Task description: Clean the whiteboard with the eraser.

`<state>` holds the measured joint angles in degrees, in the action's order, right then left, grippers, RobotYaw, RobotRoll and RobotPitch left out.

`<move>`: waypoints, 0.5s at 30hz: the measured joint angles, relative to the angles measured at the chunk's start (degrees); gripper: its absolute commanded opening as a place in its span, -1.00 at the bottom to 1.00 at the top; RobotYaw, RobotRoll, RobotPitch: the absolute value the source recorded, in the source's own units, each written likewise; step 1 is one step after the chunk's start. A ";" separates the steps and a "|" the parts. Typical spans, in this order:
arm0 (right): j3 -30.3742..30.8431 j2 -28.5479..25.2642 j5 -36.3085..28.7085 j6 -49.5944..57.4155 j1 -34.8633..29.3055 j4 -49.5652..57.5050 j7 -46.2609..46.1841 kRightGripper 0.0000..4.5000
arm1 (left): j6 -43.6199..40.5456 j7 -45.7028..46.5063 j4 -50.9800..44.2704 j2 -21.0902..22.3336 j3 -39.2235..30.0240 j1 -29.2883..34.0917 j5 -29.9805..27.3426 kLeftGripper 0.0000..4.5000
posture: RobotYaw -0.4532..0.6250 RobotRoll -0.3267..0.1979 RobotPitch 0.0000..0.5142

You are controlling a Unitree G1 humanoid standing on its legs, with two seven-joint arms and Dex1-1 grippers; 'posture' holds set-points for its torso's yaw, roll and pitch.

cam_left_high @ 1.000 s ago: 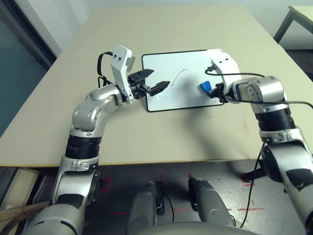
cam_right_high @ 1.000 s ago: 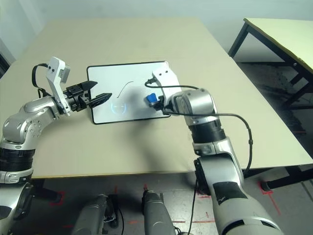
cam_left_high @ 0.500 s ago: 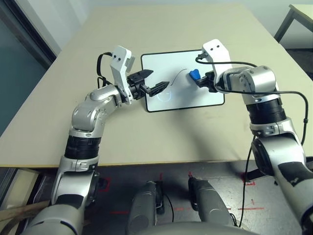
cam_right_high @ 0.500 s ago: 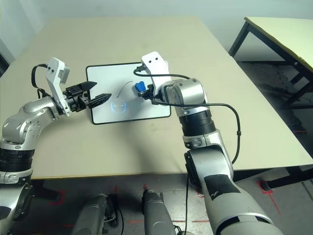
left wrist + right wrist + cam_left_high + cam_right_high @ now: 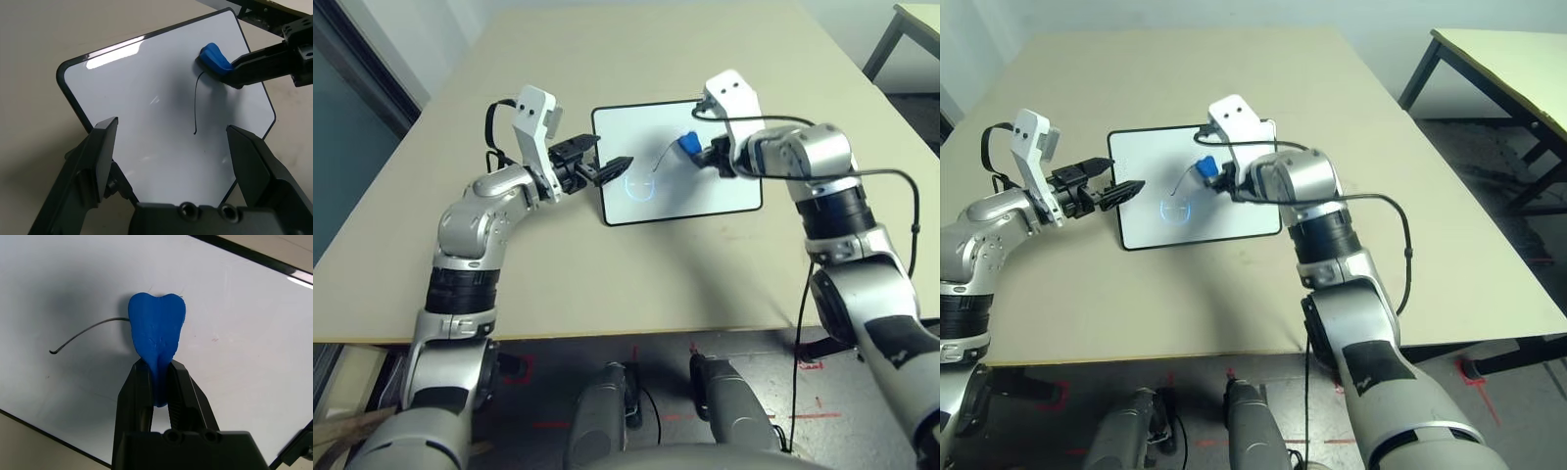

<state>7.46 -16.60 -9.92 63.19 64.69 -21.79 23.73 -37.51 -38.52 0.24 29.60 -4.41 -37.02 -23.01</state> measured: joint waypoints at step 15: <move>2.41 1.36 -1.24 7.48 -4.62 8.82 0.56 -0.83 | -0.35 0.18 -0.38 -0.10 -0.01 0.25 -0.11 1.00 | -0.32 0.25 -0.37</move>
<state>9.86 -15.25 -11.16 70.67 60.07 -12.96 24.29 -37.85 -38.34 -0.14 29.50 -4.42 -36.77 -23.12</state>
